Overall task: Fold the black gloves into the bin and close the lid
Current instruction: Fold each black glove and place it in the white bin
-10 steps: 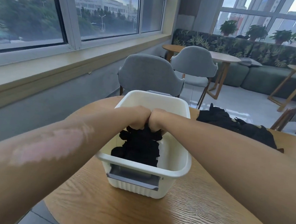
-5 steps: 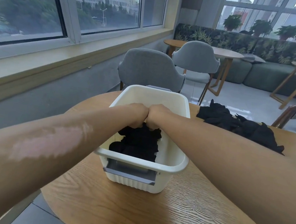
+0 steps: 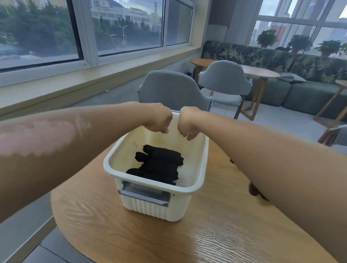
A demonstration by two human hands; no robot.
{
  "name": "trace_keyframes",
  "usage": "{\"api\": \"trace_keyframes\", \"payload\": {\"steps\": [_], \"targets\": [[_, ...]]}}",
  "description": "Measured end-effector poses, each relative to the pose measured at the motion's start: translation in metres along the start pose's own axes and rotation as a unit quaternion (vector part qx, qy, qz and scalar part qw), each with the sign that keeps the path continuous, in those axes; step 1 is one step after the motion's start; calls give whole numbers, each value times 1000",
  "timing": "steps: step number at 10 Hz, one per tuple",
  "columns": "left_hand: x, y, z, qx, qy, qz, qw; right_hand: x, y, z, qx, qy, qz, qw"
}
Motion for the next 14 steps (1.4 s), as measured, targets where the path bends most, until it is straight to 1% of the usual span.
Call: {"api": "trace_keyframes", "payload": {"steps": [1,2,3,4,5,6,7,8,9,11,12,14], "targets": [[-8,16,22,-11,-7,6,1000,21,100,37,-20,-16,33,999],[-24,33,40,-38,-13,6,999,4,124,58,-48,-22,36,998],[-46,47,52,-65,-7,-8,998,-18,145,67,-61,-10,22,998],[-79,56,57,-81,8,-33,996,-47,165,69,-66,-23,9,997],[-120,64,56,-82,16,-66,994,-82,181,53,-11,-15,-30,999],[-165,73,47,-77,31,-102,991,-117,205,38,-4,-55,-44,997],[-203,75,25,-63,16,-116,991,-151,229,16,-9,-73,-45,996],[-229,69,-10,-47,7,-120,992,-176,245,-5,-64,-24,-31,997],[-239,61,-44,-40,46,-112,992,-206,257,-31,-145,-46,-23,988],[-231,41,-113,-31,143,-77,986,-254,260,-72,-248,-96,-60,962],[-220,30,-137,-36,155,-60,985,-259,254,-81,-276,-93,-51,955],[-212,24,-159,-100,175,-50,978,-259,239,-88,-281,-42,-61,957]]}}
Point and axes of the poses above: each hand's wrist, its own y-axis away from the middle knuckle, its own z-axis out of the back of the hand, x = y × z, the point moved 9 cm from there along -y, towards the middle knuckle, and after that the axes turned 13 degrees about x, right-handed, at the moved point
